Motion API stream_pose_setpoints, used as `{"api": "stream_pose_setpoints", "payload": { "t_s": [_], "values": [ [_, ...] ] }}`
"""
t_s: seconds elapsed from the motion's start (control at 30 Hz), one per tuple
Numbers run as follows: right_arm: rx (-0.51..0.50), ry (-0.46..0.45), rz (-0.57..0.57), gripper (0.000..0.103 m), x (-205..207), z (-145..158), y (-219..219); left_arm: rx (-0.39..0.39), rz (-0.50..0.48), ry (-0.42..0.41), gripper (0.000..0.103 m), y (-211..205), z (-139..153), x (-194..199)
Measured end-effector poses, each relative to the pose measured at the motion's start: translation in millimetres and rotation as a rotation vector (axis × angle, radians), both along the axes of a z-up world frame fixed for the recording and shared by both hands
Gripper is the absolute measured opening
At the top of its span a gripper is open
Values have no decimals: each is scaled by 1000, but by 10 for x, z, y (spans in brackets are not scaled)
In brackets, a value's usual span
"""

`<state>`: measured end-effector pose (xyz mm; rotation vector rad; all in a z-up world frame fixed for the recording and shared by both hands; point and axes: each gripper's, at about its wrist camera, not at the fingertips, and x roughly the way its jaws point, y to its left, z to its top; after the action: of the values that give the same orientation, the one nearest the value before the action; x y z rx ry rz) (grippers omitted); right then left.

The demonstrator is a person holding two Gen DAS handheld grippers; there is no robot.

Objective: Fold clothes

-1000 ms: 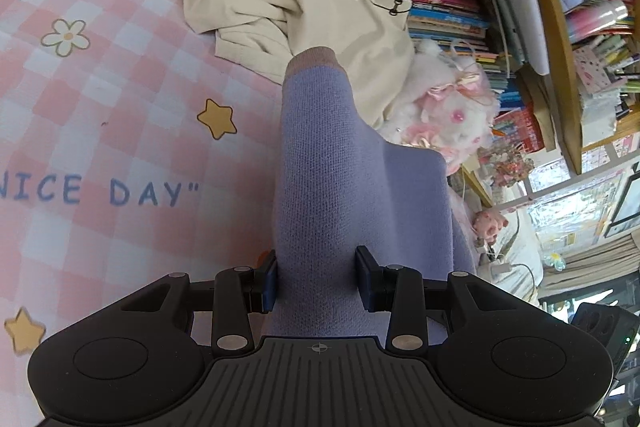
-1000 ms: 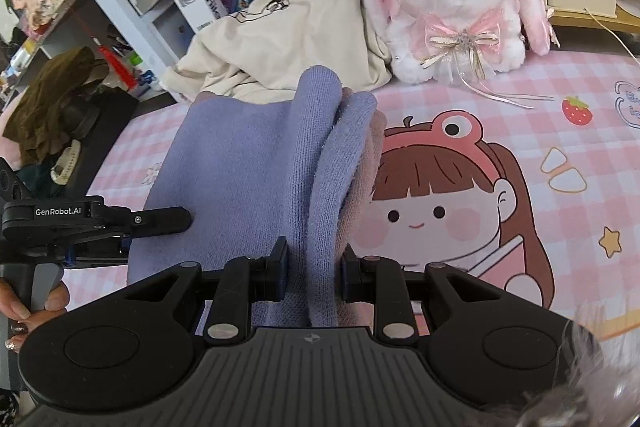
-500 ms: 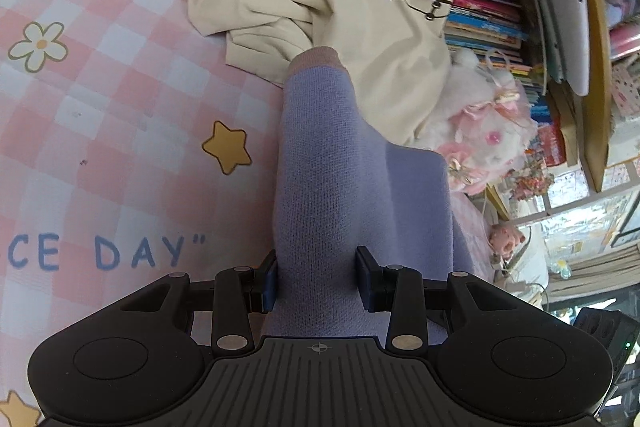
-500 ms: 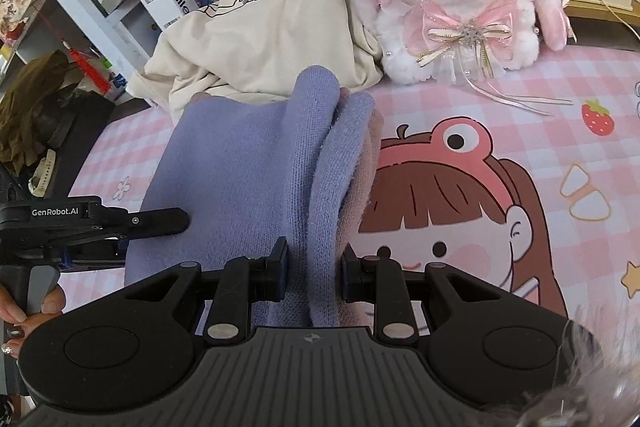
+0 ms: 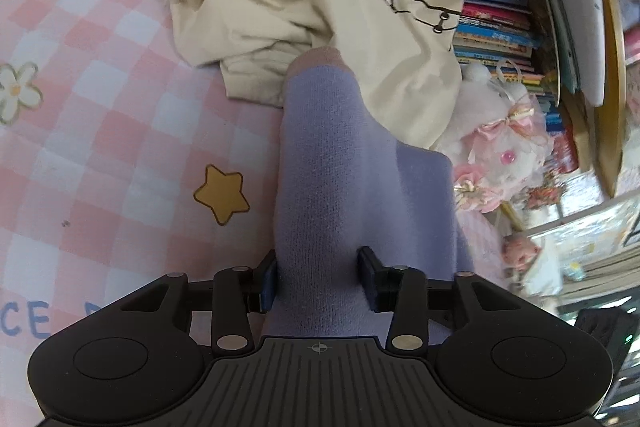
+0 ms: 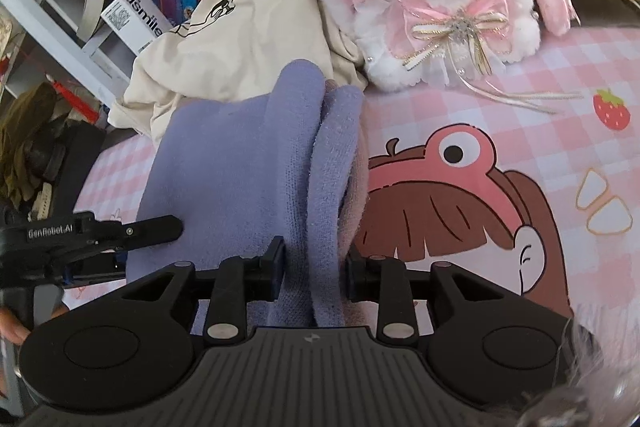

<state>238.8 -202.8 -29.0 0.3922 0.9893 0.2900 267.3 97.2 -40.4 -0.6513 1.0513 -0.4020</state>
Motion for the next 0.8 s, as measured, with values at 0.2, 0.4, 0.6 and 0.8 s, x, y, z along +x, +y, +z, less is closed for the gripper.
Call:
{"api": "stream_pose_setpoints", "payload": {
  "t_s": [0.2,0.4,0.6,0.8],
  "values": [
    [6,-31,-16,37,-163,84,-133,68,-6,-64,44,-1,170,-218],
    [48,-35,-34,24,-431,97,-237,71,46,-103,38,19,181,-523],
    [38,-31,-55,21,-451,79,-181,50,64,-86,37,63,149,-493],
    [-55,-87,-24,41,-553,175,-123,230,92,-212,53,-118,390,-788]
  ]
}}
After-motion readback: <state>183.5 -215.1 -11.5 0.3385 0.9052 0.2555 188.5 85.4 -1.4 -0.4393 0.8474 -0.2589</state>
